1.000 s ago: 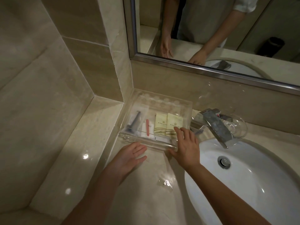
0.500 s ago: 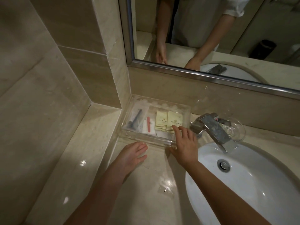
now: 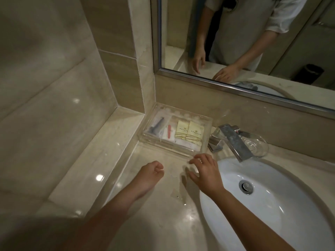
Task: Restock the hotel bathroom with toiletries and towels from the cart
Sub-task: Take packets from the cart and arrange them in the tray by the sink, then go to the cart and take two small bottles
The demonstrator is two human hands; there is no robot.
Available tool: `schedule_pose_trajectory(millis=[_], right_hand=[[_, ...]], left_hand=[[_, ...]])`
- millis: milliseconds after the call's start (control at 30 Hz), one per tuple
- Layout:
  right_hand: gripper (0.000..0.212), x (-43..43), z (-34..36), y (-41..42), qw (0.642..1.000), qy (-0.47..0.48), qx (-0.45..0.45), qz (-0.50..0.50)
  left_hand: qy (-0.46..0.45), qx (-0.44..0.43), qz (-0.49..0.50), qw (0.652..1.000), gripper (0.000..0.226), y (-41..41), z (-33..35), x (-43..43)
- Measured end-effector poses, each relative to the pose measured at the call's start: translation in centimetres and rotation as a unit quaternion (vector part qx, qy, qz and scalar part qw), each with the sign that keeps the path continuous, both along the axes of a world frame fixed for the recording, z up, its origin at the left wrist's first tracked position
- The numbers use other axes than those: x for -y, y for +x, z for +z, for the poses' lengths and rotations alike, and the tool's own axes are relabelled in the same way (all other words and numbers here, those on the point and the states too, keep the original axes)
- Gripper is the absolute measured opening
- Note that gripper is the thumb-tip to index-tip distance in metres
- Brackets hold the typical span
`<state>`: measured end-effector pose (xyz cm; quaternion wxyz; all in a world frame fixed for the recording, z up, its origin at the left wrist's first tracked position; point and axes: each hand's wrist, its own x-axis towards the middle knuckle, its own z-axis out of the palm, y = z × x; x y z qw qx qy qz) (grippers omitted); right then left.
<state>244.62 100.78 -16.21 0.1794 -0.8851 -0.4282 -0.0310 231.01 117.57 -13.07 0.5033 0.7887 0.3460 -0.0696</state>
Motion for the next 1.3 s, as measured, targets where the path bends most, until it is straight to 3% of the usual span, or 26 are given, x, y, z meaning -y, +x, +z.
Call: schedule_pose_trajectory(millis=[267,467,700,900,1067,1300], right_hand=[[0.022,3.9,4.0,-3.5,0.970,-0.065,-0.208,0.105],[0.016,5.0,5.4,-8.3,0.945,-0.094,-0.242,0.198],[0.015,2.8,6.4,-18.1,0.891,-0.157,-0.231,0.358],[0.015,0.9,7.1,-30.9,0.812,-0.227,-0.194,0.502],[0.008,2.8,7.9,-44.3,0.725,-0.261,-0.166,0.615],[0.017,11.9,9.5,-65.3,0.585,-0.289,-0.119,0.748]], left_hand=[[0.045,-0.016,0.009,0.999,0.019,-5.6,2.3,5.8],[0.065,0.002,0.082,0.994,0.009,-13.0,3.7,9.5],[0.084,-0.036,0.165,0.982,0.024,-26.4,4.6,14.1],[0.089,-0.066,0.310,0.944,0.018,-40.0,5.2,20.2],[0.076,-0.045,0.462,0.882,0.008,-51.9,5.0,28.9],[0.085,-0.041,0.609,0.788,0.008,-67.5,7.0,45.8]])
